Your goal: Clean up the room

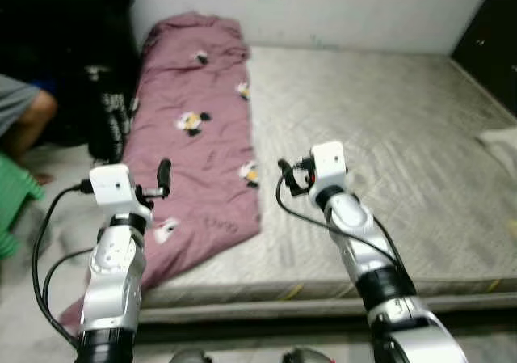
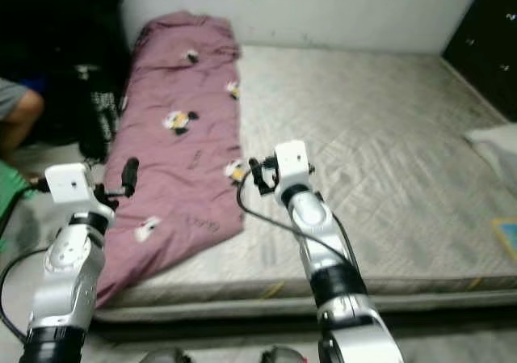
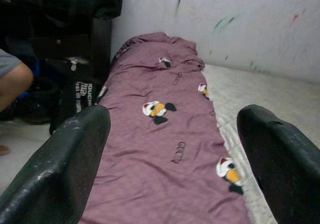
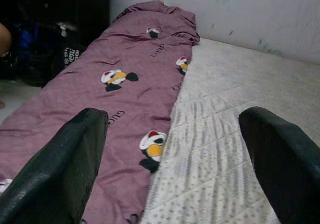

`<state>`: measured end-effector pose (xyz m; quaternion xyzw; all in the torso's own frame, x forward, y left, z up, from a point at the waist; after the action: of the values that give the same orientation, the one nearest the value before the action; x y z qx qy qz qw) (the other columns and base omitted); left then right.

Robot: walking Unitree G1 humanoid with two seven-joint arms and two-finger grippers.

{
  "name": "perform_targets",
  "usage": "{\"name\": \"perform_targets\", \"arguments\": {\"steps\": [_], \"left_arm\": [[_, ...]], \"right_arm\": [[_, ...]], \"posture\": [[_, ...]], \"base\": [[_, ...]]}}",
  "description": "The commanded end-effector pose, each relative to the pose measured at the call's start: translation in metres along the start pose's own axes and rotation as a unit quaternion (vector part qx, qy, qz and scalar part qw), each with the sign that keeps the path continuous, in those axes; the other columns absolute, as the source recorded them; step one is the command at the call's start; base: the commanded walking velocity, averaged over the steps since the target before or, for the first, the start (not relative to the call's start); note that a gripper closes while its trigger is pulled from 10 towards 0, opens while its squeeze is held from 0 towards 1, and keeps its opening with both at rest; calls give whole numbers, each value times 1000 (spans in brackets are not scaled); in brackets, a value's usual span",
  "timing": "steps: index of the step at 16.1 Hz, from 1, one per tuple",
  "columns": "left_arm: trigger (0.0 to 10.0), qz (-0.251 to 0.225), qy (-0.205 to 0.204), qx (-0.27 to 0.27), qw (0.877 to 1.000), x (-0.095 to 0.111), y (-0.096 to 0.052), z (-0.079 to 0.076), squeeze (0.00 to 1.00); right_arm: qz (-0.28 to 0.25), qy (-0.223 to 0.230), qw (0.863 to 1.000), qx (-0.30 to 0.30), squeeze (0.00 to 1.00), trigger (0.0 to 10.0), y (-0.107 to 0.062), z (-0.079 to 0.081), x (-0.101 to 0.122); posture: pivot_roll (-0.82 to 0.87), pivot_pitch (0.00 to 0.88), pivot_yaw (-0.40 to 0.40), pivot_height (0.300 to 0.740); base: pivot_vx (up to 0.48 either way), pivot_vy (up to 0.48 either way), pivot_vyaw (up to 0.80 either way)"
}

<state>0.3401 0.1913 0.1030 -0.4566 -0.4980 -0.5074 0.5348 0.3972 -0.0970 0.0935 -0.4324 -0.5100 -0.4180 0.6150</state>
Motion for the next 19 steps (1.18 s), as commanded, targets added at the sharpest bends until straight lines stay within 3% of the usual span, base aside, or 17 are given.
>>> {"name": "perform_targets", "arguments": {"steps": [1,8,10,12,14,19], "left_arm": [[10000,6,-3,-11,1000,-2,0,-10,0],[10000,-7,10,-4,1000,3,0,-8,0],[10000,-30,22,15,999,12,-2,-3,0],[10000,-24,61,57,996,13,-4,12,0],[10000,-32,49,38,998,14,-7,15,0],[10000,-26,54,73,996,12,-25,27,0]], "right_arm": [[5,-3,1000,-21,0,10000,-3,-15,-2],[5,-2,1000,-27,0,10000,-3,-18,-2],[-1,-1,999,-33,0,10000,-4,-20,0],[-17,4,999,-43,0,10000,-6,-23,6],[-26,12,998,-52,0,10000,-7,-25,8],[-31,24,997,-73,0,10000,-17,-30,5]], "posture": [[-3,0,-45,740],[-5,0,-46,740],[-4,0,-45,740],[2,0,-46,740],[4,0,-44,740],[0,0,-20,740]], "base": [[0,480,0],[0,479,0],[0,0,0],[0,0,0],[0,0,0],[0,0,-741]]}}
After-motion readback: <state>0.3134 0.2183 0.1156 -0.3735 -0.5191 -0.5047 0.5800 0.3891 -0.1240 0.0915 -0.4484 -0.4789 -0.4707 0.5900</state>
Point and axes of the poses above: a point about 5 cm out from each wrist's last joint towards the gripper, its own y axis pointing out of the wrist towards the gripper, its own x axis along the axis of the wrist's last joint, z = x × y, the point moved 6 cm from there along y, pointing out of the wrist towards the gripper, and after that the axes turned 11 degrees about y, right-handed, at the moved point
